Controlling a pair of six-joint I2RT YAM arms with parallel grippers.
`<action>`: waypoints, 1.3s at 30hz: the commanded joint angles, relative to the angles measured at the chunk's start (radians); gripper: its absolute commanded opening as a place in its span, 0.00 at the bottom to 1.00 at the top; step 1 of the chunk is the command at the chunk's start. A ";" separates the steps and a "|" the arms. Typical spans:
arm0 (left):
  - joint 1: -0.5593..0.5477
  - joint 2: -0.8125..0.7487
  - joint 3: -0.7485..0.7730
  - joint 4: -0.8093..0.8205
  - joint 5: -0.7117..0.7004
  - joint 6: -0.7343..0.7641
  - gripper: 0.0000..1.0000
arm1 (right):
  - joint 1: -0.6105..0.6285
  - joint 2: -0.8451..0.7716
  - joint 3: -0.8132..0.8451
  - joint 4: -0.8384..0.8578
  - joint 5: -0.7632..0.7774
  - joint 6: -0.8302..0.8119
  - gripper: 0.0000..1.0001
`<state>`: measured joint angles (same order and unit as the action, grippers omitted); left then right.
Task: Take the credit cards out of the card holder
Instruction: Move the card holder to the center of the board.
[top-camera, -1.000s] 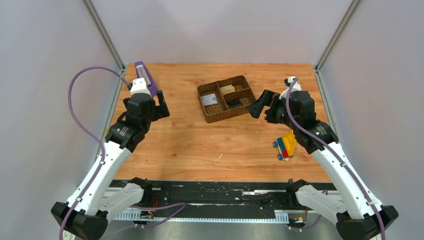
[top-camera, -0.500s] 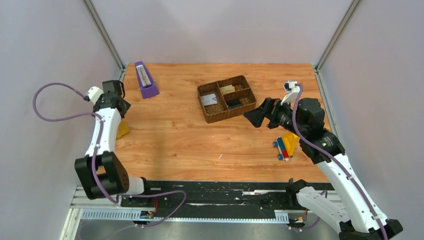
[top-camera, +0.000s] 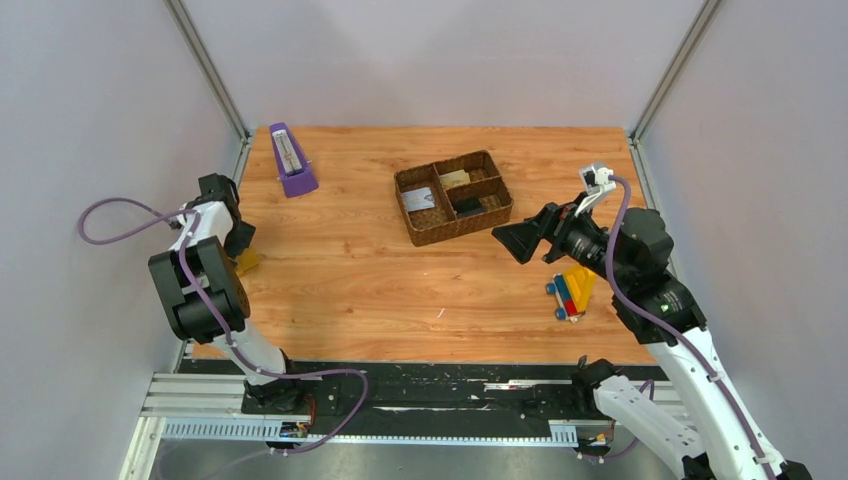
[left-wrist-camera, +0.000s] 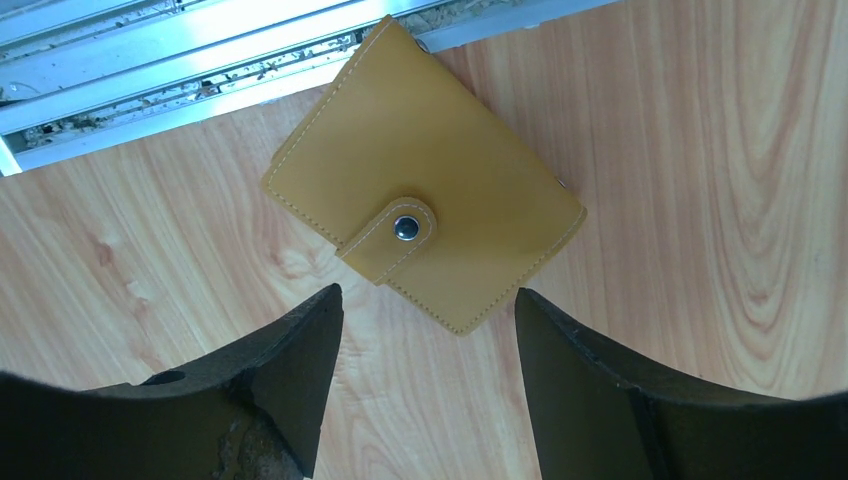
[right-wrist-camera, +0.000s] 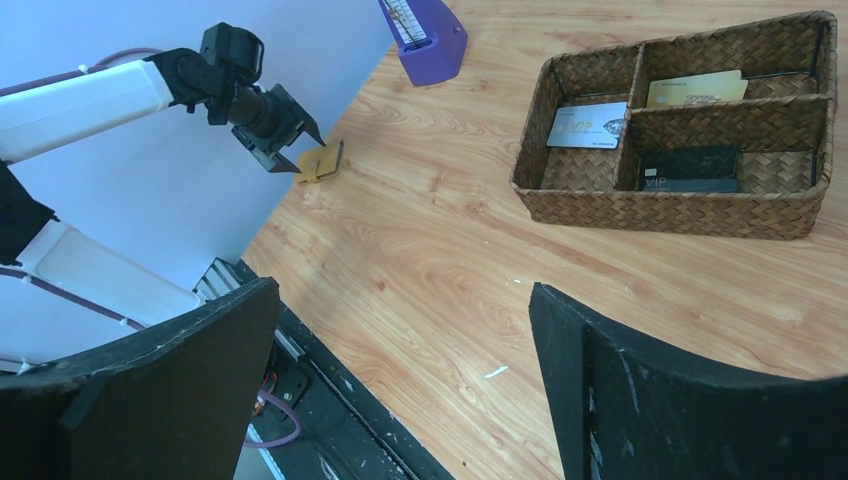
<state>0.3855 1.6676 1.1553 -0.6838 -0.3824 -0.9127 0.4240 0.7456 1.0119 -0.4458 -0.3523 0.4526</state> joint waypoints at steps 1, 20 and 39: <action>0.016 0.038 0.047 0.021 0.020 -0.002 0.72 | 0.001 -0.011 0.013 0.047 -0.017 -0.006 0.98; 0.013 0.122 0.004 0.054 0.190 0.053 0.54 | 0.000 -0.065 -0.001 0.033 0.005 -0.022 0.98; -0.140 0.032 0.040 0.012 0.213 0.188 0.56 | 0.000 -0.108 -0.023 0.027 0.030 -0.028 0.98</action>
<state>0.2329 1.7897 1.1461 -0.6243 -0.0875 -0.8032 0.4240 0.6529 0.9951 -0.4473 -0.3340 0.4423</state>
